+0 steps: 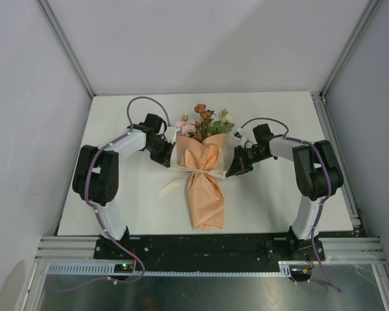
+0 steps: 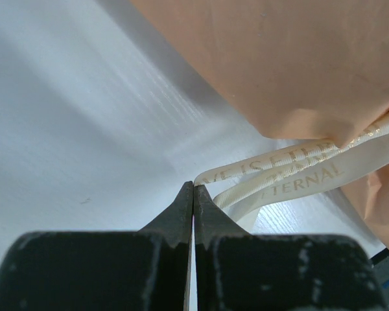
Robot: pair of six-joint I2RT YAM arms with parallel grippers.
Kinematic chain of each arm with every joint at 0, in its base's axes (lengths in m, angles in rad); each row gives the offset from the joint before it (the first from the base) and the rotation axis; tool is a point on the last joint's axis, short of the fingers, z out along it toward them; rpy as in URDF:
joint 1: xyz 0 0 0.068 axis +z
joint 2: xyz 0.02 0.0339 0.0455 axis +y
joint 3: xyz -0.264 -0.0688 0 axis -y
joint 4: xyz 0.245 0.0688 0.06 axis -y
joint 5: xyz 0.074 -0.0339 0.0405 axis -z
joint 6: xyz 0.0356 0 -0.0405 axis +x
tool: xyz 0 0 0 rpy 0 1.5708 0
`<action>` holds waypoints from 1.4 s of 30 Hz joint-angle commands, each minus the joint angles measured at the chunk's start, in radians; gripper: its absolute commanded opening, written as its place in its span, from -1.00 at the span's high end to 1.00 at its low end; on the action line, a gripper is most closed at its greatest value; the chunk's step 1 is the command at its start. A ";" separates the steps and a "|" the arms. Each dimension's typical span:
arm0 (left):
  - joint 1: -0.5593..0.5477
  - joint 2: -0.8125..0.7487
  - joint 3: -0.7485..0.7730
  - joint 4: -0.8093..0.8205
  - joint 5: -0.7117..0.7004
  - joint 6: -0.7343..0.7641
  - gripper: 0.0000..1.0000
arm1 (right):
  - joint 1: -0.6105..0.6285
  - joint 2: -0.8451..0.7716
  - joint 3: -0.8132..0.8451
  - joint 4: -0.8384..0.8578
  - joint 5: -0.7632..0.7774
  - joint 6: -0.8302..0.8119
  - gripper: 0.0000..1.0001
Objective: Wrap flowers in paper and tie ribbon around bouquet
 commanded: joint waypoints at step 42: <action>0.135 0.072 0.113 -0.002 -0.277 0.107 0.99 | -0.147 -0.070 -0.020 -0.142 0.336 -0.055 1.00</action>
